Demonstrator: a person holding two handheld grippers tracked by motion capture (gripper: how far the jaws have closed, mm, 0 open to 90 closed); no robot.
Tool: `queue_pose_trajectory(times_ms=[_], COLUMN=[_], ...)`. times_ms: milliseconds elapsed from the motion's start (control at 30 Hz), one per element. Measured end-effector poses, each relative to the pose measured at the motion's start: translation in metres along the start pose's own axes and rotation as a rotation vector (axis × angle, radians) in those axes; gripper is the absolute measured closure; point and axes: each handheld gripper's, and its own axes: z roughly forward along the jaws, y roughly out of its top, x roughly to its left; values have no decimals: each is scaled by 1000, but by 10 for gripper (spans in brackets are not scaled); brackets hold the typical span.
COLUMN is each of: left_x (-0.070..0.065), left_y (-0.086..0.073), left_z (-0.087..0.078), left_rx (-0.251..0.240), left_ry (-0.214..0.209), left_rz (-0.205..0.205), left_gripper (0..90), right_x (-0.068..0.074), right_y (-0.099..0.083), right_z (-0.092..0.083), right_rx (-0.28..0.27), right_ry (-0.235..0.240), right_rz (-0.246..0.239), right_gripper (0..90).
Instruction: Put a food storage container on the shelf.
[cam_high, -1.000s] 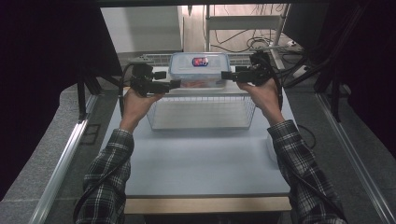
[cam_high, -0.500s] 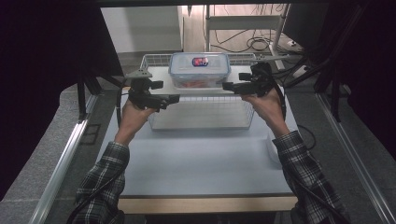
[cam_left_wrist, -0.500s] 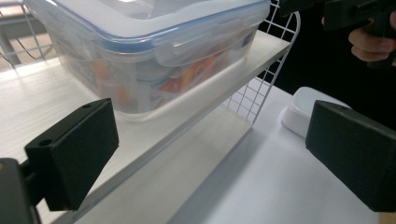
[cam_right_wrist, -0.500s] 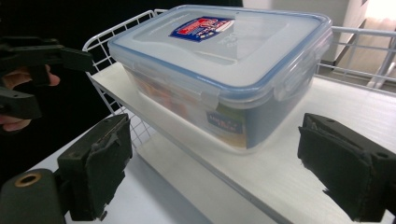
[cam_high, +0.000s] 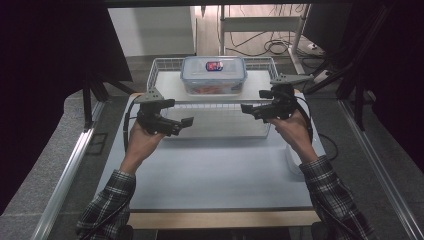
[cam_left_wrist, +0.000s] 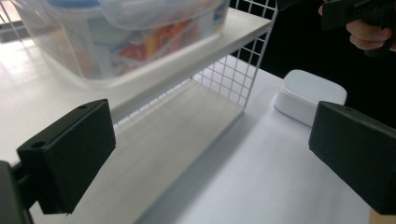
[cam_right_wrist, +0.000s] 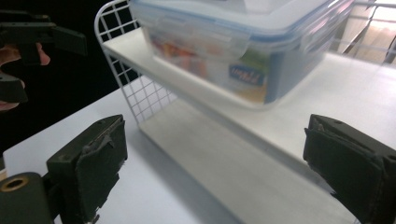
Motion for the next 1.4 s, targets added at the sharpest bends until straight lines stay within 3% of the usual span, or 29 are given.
queue_pose_trajectory(times_ms=[167,433,600,800,967,1067,1167,1400], left_x=[-9,-28,-41,-51,-55,-57,-58,-66], left_y=[-11,-28,-42,-64,-84,-97,-109,-132], left_z=[-5,-10,-13,-13,-12,-14,-16,-23], left_rx=[10,43,56,71,86,65,44,61], left_ry=[-1,17,25,41,56,85,62,88], left_rz=[-3,47,75,78,55,28,-12,-16], left_gripper=[0,6,6,8,9,17,23,25], right_x=[11,26,29,31,35,38,41,44], right_y=[-12,-31,-45,-64,-81,-92,-102,-122], right_z=[-5,-12,-15,-20,-22,-21,-21,-25], right_rx=[16,44,46,48,61,67,67,48], right_ry=[13,20,33,38,32,28,6,21], right_rz=[-29,-76,-68,-59,-72,-81,-81,-58], right_gripper=[57,57,57,61,61,55,22,14])
